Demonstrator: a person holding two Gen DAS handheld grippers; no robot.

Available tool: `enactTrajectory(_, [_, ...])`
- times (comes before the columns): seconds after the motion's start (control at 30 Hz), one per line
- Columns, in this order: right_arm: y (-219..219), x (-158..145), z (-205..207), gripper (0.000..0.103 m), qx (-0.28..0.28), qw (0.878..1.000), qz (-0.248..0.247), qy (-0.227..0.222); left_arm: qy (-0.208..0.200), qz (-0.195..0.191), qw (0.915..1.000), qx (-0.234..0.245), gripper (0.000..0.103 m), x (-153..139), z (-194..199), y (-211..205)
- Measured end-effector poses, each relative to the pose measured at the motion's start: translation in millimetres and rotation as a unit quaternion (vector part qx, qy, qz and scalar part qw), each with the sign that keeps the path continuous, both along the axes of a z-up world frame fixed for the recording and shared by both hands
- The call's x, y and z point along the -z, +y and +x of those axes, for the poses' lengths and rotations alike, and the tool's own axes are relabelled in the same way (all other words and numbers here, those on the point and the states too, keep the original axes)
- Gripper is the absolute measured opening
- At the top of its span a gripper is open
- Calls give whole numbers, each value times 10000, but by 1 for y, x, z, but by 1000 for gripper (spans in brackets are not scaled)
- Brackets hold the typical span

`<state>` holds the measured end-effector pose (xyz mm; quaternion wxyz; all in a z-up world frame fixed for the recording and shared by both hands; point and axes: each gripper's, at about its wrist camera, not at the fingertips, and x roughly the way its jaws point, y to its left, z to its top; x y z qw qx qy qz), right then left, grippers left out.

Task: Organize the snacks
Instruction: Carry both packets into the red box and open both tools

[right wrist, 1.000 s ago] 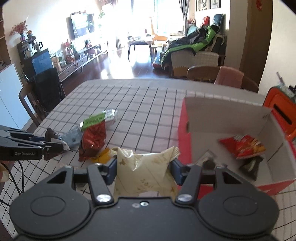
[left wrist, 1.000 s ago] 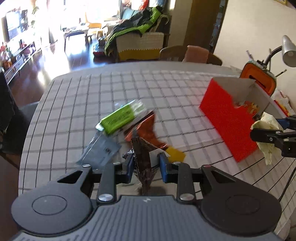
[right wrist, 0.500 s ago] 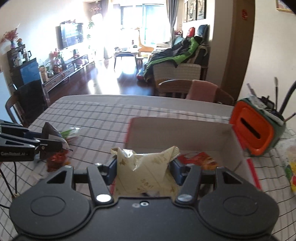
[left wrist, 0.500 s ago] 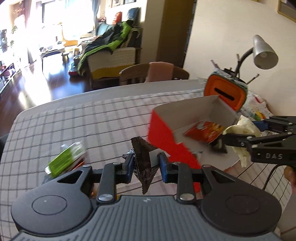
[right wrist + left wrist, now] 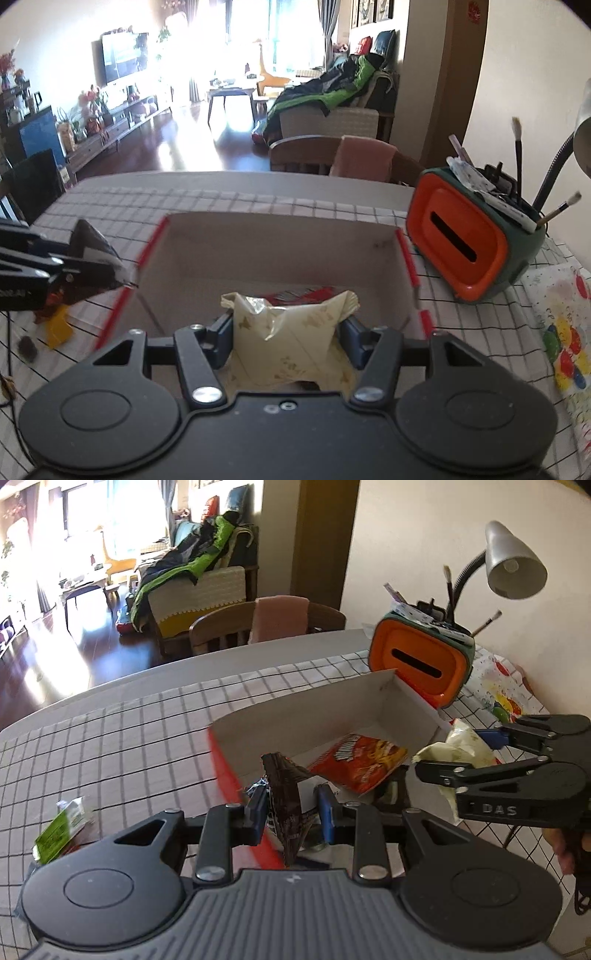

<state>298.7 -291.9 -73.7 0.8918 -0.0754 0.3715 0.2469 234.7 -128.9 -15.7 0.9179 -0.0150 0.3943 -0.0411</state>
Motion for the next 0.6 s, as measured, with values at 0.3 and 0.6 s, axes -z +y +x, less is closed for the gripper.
enactTrajectory(0.3, [-18,25,27,58,-171,9993,-265,212,477,139,9986,163,28,24,39,-37])
enactTrajectory(0.6, [-9,54,51,58,-416,9961,-384,672,1113,371,9931,91,28,52,78,-45])
